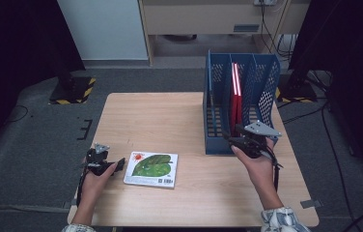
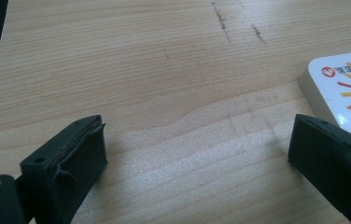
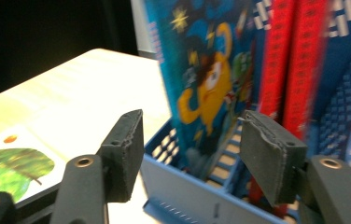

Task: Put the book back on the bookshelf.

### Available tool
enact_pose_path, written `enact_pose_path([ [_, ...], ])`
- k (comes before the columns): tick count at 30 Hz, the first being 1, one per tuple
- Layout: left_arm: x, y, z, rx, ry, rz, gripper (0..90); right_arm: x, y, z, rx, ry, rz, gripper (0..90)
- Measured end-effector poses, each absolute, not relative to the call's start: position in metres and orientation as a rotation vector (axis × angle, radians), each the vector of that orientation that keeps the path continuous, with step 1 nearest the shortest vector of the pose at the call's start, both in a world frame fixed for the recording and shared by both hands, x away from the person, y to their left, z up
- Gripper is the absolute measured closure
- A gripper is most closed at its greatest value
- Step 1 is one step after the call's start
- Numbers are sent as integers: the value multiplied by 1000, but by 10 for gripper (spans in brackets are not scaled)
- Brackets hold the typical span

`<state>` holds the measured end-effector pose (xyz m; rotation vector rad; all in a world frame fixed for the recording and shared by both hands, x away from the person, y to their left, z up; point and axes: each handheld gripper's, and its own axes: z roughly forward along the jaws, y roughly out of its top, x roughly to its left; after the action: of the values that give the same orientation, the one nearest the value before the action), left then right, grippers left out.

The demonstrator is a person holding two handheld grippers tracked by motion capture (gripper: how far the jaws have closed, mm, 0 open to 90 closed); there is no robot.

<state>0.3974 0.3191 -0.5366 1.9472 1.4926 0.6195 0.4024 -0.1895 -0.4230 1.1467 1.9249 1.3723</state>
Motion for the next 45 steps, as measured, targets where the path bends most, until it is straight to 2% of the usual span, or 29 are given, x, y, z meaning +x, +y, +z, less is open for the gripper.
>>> enact_pose_path([
  [10,397,318,-536,1961,1479,604,31,389,-166,-436,1055,2008,1375,326],
  [15,397,319,-535,1969,1470,600,42,381,-155,-442,1025,2046,1376,265],
  [27,386,315,-524,1918,1401,566,48,364,-113,-462,929,2190,1344,159],
  [36,371,297,-514,1937,1321,495,97,350,-80,-491,885,2323,1315,155],
  [45,372,287,-520,1986,1305,426,97,347,-68,-501,870,2395,1294,134],
])
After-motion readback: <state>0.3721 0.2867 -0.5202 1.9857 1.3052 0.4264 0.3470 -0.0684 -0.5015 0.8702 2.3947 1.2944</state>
